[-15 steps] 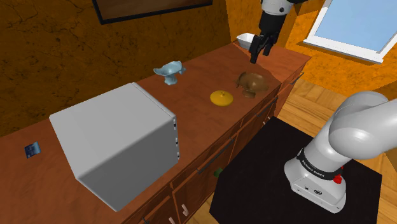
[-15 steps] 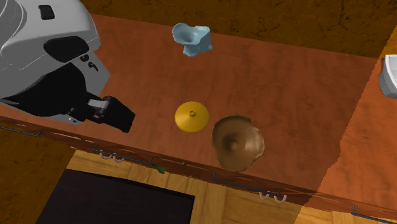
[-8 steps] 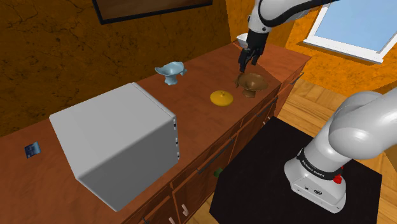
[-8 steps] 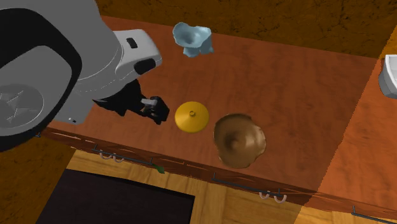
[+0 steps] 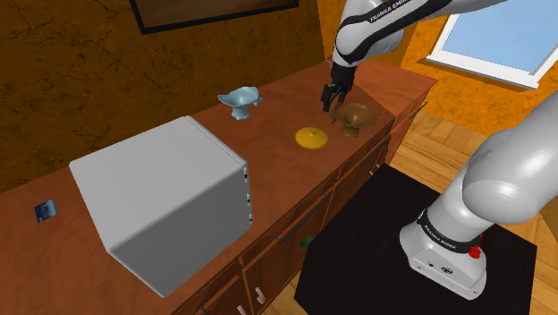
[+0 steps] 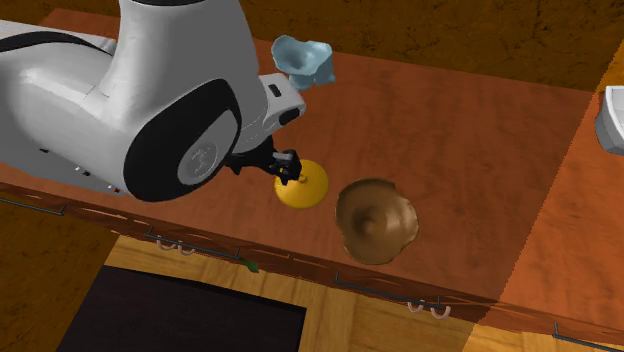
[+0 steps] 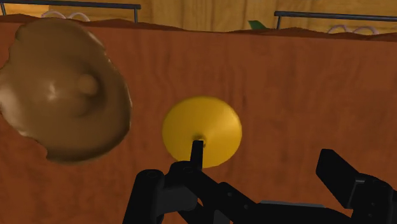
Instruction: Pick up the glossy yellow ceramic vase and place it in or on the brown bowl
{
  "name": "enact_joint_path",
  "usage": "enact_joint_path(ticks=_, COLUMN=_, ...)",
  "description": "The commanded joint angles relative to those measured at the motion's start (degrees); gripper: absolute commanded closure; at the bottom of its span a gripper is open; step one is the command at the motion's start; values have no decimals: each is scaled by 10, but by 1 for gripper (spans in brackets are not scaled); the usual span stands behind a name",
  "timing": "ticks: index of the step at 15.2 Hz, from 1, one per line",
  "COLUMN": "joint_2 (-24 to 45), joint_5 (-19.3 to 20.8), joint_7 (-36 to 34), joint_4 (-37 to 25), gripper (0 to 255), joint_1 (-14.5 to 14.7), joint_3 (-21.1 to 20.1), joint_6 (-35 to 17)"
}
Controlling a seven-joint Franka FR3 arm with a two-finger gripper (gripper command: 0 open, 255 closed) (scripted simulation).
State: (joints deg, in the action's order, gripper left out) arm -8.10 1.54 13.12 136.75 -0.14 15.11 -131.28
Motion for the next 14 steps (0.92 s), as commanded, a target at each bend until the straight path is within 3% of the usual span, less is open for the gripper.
enact_joint_path(ticks=1, joint_2=52, joint_5=-21, joint_7=25, joint_4=-19, gripper=0, joint_1=1, joint_3=9, joint_6=-31)
enact_joint_path(ticks=10, joint_2=264, joint_5=-134, joint_7=130, joint_4=-139, gripper=0, joint_1=-27, joint_3=-3, joint_6=-108)
enact_joint_path(ticks=14, joint_2=326, joint_5=-160, joint_7=152, joint_4=-182, gripper=0, joint_1=-44, joint_3=-18, joint_6=-123)
